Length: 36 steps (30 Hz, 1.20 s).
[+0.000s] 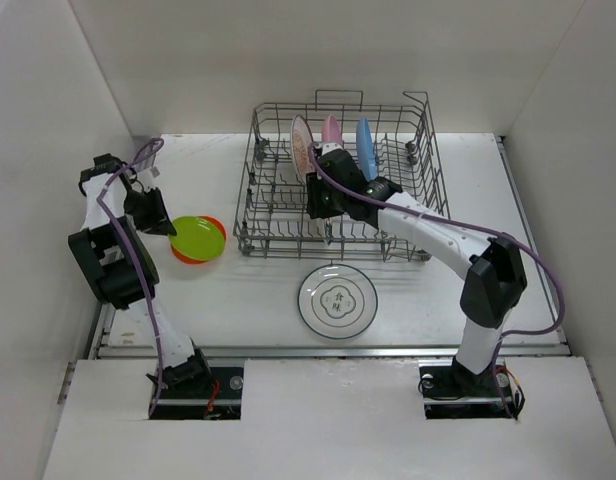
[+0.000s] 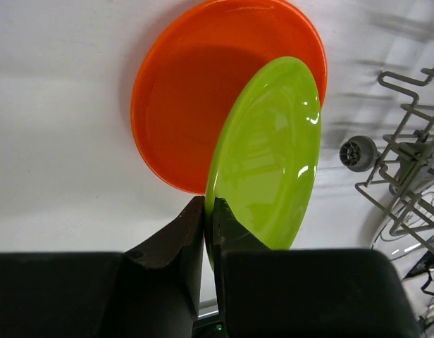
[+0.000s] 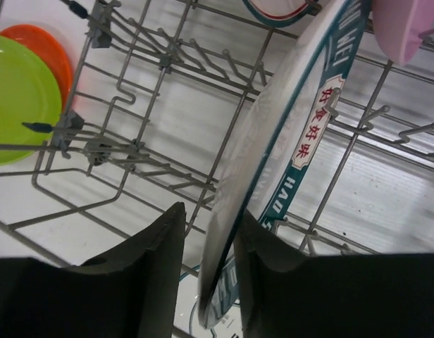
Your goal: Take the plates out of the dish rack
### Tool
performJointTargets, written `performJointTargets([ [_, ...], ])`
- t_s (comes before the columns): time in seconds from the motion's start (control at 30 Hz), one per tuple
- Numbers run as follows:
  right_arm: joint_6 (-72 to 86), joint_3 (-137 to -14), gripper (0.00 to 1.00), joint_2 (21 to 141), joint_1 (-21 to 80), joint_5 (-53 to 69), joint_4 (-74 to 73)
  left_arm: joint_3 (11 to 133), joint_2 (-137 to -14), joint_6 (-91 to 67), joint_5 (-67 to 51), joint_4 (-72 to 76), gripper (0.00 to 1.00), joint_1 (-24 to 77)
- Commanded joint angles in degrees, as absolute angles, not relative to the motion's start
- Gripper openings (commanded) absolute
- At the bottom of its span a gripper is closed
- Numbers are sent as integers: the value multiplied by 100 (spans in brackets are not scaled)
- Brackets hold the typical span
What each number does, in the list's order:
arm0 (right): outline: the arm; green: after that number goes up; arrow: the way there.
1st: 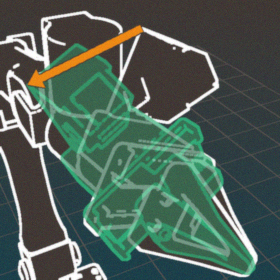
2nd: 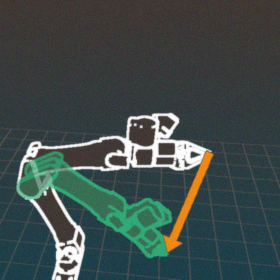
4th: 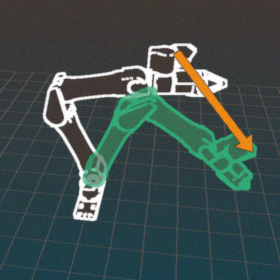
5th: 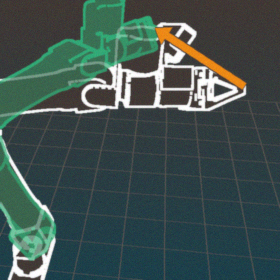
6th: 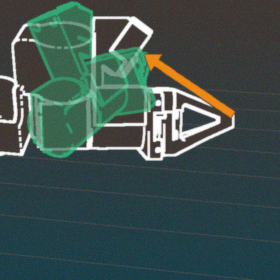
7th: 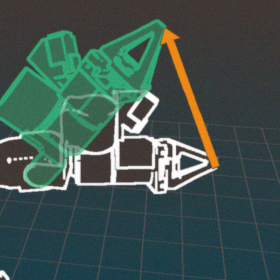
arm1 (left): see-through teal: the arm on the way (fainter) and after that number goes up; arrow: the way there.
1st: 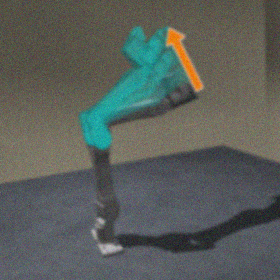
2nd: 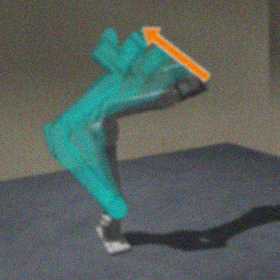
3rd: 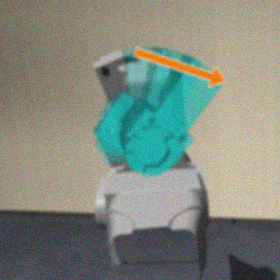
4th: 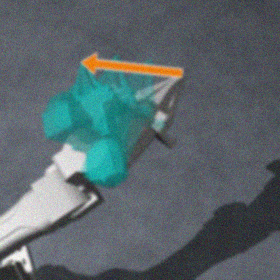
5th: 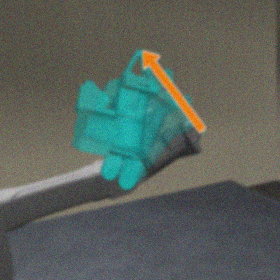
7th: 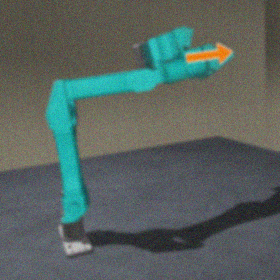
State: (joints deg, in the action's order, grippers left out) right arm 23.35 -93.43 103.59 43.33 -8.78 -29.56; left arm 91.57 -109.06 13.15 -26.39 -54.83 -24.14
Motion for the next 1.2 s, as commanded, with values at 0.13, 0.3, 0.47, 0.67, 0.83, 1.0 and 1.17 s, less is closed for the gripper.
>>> performJointTargets([
  [0.13, 2162, -9686, 9, 10556, 4210, -817, -2927, 9079, -11162, 1099, -2751, -5361, 0, -2426],
  [0.3, 2039, -9870, 0, 10433, 4210, -765, -3032, 9079, -11224, 1099, -2698, -5361, 21, -2426],
  [0.47, 1925, -9923, 0, 10240, 4210, -1098, -3032, 9254, -11224, 1099, -2751, -5414, 41, -2426],
  [0.67, 1819, -10336, 0, 9932, 4271, -1546, -3313, 9421, -11285, 1388, -2751, -5818, 50, -2426],
  [0.83, 1591, -10468, 0, 9528, 4324, -2143, -3427, 9422, -11145, 1564, -2575, -5950, 51, -2426],
  [1.0, 1591, -10468, 0, 9194, 4386, -2478, -3542, 9247, -10697, 1617, -2575, -5950, 51, -2426],
  [1.17, 1591, -10791, 0, 9193, 4447, -2574, -3787, 9403, -10617, 1617, -2575, -6028, 53, -2426],
])
